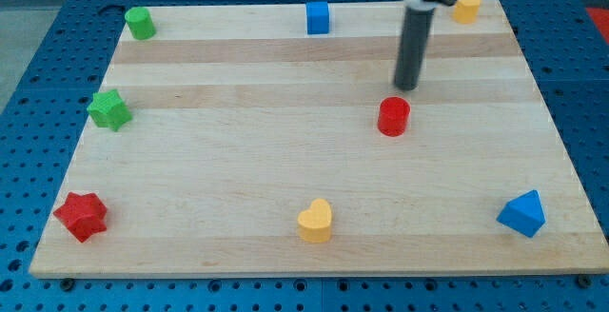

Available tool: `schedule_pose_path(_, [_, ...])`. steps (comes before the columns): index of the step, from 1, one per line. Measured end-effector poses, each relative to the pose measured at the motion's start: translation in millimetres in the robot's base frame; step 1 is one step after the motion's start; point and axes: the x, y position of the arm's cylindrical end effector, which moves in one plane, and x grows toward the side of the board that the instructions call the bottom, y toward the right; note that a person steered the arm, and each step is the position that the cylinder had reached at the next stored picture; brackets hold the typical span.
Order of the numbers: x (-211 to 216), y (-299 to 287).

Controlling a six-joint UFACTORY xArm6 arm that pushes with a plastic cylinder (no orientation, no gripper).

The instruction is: Move yellow hexagon to the red circle

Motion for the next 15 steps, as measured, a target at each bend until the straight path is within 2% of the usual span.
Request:
schedule_pose_path(2, [-92,159])
schedule_pose_path(3, [-141,198])
schedule_pose_path(4, [-166,180])
schedule_pose_path(5, [-162,129])
schedule_pose_path(7, [-98,16])
schedule_pose_path(8, [-118,20])
schedule_pose_path(9, [-163,23])
schedule_pose_path(10, [-151,-9])
schedule_pose_path(12, [-48,-38])
schedule_pose_path(13, [-13,-38])
schedule_pose_path(15, [-85,-14])
